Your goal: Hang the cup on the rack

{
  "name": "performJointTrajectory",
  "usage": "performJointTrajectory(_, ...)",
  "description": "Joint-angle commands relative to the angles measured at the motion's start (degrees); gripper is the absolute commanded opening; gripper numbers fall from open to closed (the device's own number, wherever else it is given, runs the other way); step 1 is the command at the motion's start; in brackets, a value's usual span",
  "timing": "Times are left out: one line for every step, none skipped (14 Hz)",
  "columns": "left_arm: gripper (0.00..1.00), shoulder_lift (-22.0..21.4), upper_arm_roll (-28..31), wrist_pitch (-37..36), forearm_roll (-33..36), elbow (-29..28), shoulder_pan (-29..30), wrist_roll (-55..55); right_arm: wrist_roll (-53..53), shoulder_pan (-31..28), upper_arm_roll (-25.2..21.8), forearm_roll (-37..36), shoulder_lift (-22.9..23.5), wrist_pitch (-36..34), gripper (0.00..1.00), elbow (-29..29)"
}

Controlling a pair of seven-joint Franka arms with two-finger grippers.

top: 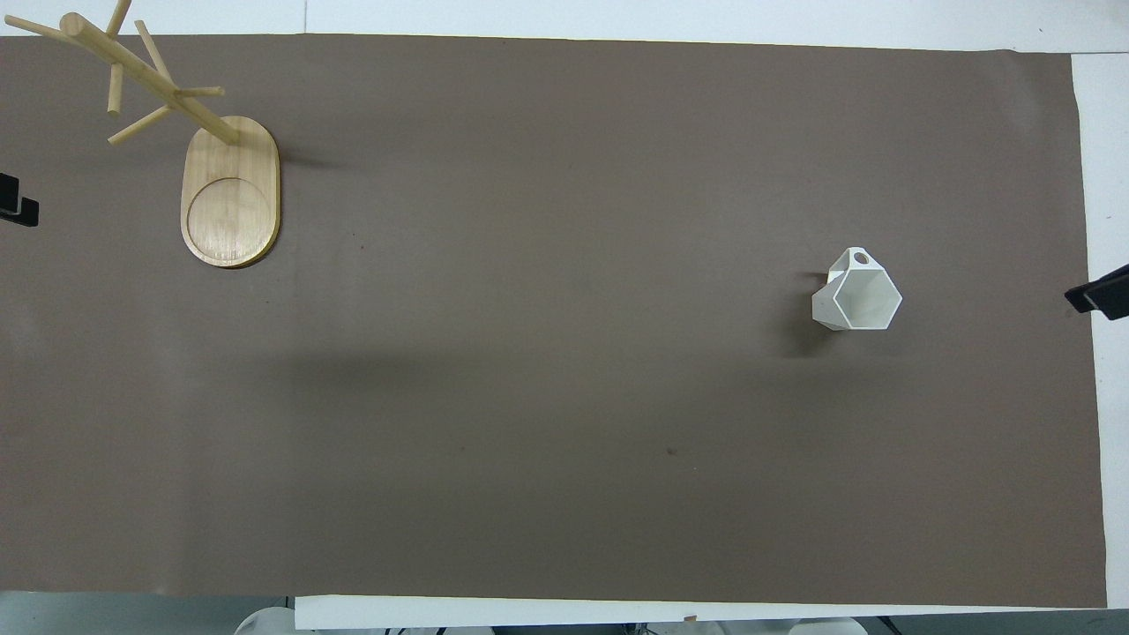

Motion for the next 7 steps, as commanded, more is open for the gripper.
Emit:
performJointTrajectory(1.00, -1.53, -0.06, 0.29, 0.09, -1.60, 0.14, 0.25, -19.93, -6.83, 0.33, 6.63, 4.25, 3.03, 1.00, -0.34)
performJointTrajectory(1.00, -1.53, -0.06, 0.21, 0.09, -1.60, 0.14, 0.25, -25.65, -9.64, 0.33, 10.33, 6.45, 3.21, 1.00, -0.34)
performJointTrajectory(1.00, -1.53, -0.06, 0.21, 0.09, -1.60, 0.14, 0.25, -31.97, -12.11, 0.33, 14.11, 8.99, 3.21, 1.00, -0.08)
performJointTrajectory(1.00, -1.53, -0.06, 0.21, 0.09, -1.60, 0.14, 0.25, -37.69, -14.48, 0.33, 17.19, 11.37, 3.13, 1.00, 0.10)
performJointTrajectory(1.00, -1.53, -0.06, 0.21, 0.09, -1.60, 0.14, 0.25, -43.58, -16.25, 0.33, 19.92, 13.48, 3.13, 1.00, 0.10)
performJointTrajectory(1.00, -1.53, -0.06, 0.29, 0.09, -1.60, 0.14, 0.25, -51.56, -18.61, 0.41, 24.56, 15.68, 2.86, 1.00, -0.77)
performJointTrajectory(1.00, -1.53, -0.06, 0.29, 0.09, -1.60, 0.14, 0.25, -58.69, -20.73, 0.42, 29.13, 18.22, 2.08, 1.00, -1.47)
